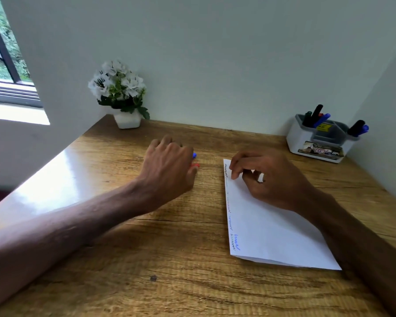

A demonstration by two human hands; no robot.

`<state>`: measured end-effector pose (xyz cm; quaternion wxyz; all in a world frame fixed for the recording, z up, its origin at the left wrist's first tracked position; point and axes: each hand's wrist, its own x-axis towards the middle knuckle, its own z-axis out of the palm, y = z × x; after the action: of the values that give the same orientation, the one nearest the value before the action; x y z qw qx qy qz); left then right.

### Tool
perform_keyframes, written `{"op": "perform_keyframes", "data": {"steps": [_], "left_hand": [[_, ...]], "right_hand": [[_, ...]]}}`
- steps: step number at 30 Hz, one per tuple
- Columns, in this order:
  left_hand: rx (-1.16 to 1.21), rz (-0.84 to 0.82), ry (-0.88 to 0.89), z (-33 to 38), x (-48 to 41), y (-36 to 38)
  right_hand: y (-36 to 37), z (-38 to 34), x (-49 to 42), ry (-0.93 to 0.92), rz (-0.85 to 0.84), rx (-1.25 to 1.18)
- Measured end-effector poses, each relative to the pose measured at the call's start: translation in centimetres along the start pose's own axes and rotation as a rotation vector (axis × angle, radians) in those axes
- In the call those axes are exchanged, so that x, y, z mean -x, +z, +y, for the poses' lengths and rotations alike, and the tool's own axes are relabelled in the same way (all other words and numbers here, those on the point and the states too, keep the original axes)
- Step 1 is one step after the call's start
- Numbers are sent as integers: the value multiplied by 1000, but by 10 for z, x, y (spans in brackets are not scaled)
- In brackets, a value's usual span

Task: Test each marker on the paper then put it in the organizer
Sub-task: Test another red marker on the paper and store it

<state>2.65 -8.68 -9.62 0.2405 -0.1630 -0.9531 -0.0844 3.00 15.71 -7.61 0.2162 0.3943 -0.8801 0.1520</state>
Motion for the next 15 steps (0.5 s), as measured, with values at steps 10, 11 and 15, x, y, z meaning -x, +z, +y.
{"op": "perform_keyframes", "data": {"steps": [10,11,15], "left_hand": [[215,-22,54,2,-3,-1],[309,-60,19,4,-4,-4],[687,-234,-135,4,-13,-14]], "right_hand": [[-1,0,0,-1,15,-20],[-1,0,0,-2,18,-24],[-3,-3,-1,10,50,-55]]}}
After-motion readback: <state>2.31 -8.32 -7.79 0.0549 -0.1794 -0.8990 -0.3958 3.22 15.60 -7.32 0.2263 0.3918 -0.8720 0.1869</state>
